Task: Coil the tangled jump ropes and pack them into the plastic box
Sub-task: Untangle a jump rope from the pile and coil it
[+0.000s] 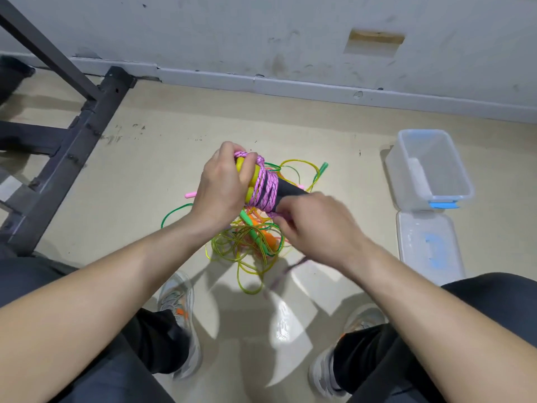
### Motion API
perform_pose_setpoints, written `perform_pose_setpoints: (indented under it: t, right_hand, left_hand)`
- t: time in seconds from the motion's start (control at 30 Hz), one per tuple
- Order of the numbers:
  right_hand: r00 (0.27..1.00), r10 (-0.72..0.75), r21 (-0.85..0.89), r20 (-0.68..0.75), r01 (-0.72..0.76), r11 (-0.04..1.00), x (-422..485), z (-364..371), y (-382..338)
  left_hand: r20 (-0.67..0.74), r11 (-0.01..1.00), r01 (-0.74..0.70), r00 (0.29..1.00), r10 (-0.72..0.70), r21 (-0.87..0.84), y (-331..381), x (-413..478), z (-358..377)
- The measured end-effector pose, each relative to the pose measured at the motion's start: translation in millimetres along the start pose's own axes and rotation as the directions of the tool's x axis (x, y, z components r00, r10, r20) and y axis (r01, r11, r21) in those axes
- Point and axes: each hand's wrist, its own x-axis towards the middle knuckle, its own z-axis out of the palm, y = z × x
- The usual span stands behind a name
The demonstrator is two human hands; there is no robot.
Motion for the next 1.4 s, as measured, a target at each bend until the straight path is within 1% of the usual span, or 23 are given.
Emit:
perform_pose_setpoints:
  t: [0.07, 0.13, 0.17, 0.2, 0.27, 0.33, 0.37, 0.4, 0.47, 0.5, 0.53, 0.6, 0.63, 0.67, 0.77, 0.9, 0.97, 1.03, 1.13, 1.23, 1.27, 1.33, 1.4]
  right_hand:
    - [0.997, -0.065, 0.025, -0.048, 0.066, 0.997, 5.9, -17.0, 8.4]
    - [0.998, -0.039, 0.290, -0.041, 0.050, 0.956, 13.0, -23.7, 23.8]
    - [1.000, 0.001, 0.462, -0.021, 0.009, 0.887, 16.8, -21.8, 34.8]
    - [0.999, 0.043, 0.626, 0.014, -0.043, 0.778, 18.8, -18.6, 44.6]
    - [0.987, 0.090, 0.876, 0.131, -0.158, 0.456, 16.9, -9.4, 51.6]
    - [0.974, 0.095, 0.972, 0.207, -0.216, 0.088, 12.9, 5.3, 40.2]
    - [0.963, 0.118, 0.970, 0.242, -0.242, -0.013, 10.7, 12.3, 31.7]
    - [0.951, 0.153, 0.963, 0.270, -0.267, -0.039, 9.1, 19.7, 24.1]
    - [0.932, 0.196, 0.951, 0.306, -0.310, -0.006, 5.7, 32.1, 11.3]
    - [0.922, 0.232, 0.941, 0.310, -0.332, 0.061, 4.6, 35.2, 8.1]
    - [0.915, 0.290, 0.915, 0.281, -0.347, 0.207, 3.7, 35.6, 7.1]
    - [0.940, 0.311, 0.711, 0.141, -0.315, 0.629, 2.8, 35.4, 7.4]
    - [0.962, 0.250, 0.566, 0.114, -0.269, 0.779, 1.1, 34.2, 6.0]
    - [0.975, 0.182, 0.444, 0.128, -0.220, 0.868, -0.9, 33.8, 4.9]
    - [0.969, 0.121, 0.193, 0.214, -0.164, 0.968, -5.9, 23.5, 0.4]
    - [0.997, 0.053, -0.073, 0.061, -0.048, 0.996, -8.5, -5.9, 0.3]
    - [1.000, 0.019, -0.061, -0.008, -0.019, 0.998, -7.4, -16.4, 7.5]
    - [1.000, 0.005, 0.120, -0.003, -0.005, 0.993, -6.1, -18.6, 15.1]
    - [0.998, 0.061, 0.541, 0.031, -0.068, 0.838, -3.8, -7.1, 25.2]
    - [0.963, 0.034, 0.849, 0.266, -0.251, 0.464, -2.5, 1.8, 43.5]
    - [0.934, -0.025, 0.891, 0.357, -0.332, 0.311, -2.6, 1.9, 50.7]
    - [0.890, -0.132, 0.900, 0.437, -0.432, 0.065, -2.3, -2.1, 63.7]
    - [0.901, -0.151, 0.907, 0.408, -0.419, -0.051, -3.1, -6.1, 72.4]
  left_hand:
    - [0.075, 0.994, -0.055, 0.996, 0.048, 0.092, -2.5, -1.2, 2.0]
    - [0.201, 0.996, -0.068, 0.978, 0.057, 0.049, -4.0, 0.7, -1.0]
    - [0.287, 0.998, -0.033, 0.957, 0.044, -0.045, -2.9, 2.0, -3.8]
    - [0.375, 0.984, 0.044, 0.927, 0.025, -0.175, -0.2, 3.2, -6.4]
    - [0.493, 0.883, 0.237, 0.870, -0.007, -0.405, 3.2, 7.2, -9.6]
    - [0.531, 0.729, 0.395, 0.846, -0.052, -0.559, 7.2, 9.1, -10.8]
    - [0.520, 0.655, 0.446, 0.849, -0.092, -0.611, 10.3, 8.3, -10.1]
    - [0.494, 0.590, 0.477, 0.857, -0.147, -0.652, 13.2, 7.5, -8.8]
    - [0.413, 0.515, 0.489, 0.872, -0.264, -0.704, 12.6, 7.7, -3.6]
    - [0.371, 0.512, 0.482, 0.876, -0.309, -0.711, 9.1, 8.2, -0.9]
    - [0.321, 0.535, 0.463, 0.883, -0.342, -0.707, 4.4, 8.8, 1.5]
    - [0.192, 0.684, 0.412, 0.906, -0.377, -0.602, -7.8, 9.7, 6.3]
    - [0.126, 0.777, 0.382, 0.920, -0.372, -0.501, -11.4, 9.3, 6.9]
    - [0.059, 0.857, 0.343, 0.936, -0.348, -0.384, -12.8, 8.4, 7.1]
    - [-0.048, 0.955, 0.232, 0.969, -0.244, -0.183, -7.7, 6.1, 6.4]
    - [-0.058, 0.964, 0.230, 0.969, -0.239, -0.136, -15.8, 13.6, 3.6]
    - [-0.051, 0.958, 0.243, 0.966, -0.253, -0.150, -17.6, 18.5, -1.5]
    - [-0.038, 0.955, 0.236, 0.968, -0.246, -0.181, -21.1, 22.1, -4.0]
    - [0.018, 0.905, 0.323, 0.943, -0.332, -0.277, -23.5, 24.8, -7.5]
    - [0.140, 0.697, 0.455, 0.876, -0.461, -0.554, -15.3, 26.4, -11.1]
    - [0.197, 0.617, 0.500, 0.847, -0.493, -0.607, -11.7, 27.2, -13.4]
    - [0.287, 0.544, 0.544, 0.824, -0.488, -0.639, -9.0, 28.8, -18.5]
    - [0.331, 0.552, 0.521, 0.849, -0.412, -0.651, -12.2, 28.9, -22.3]
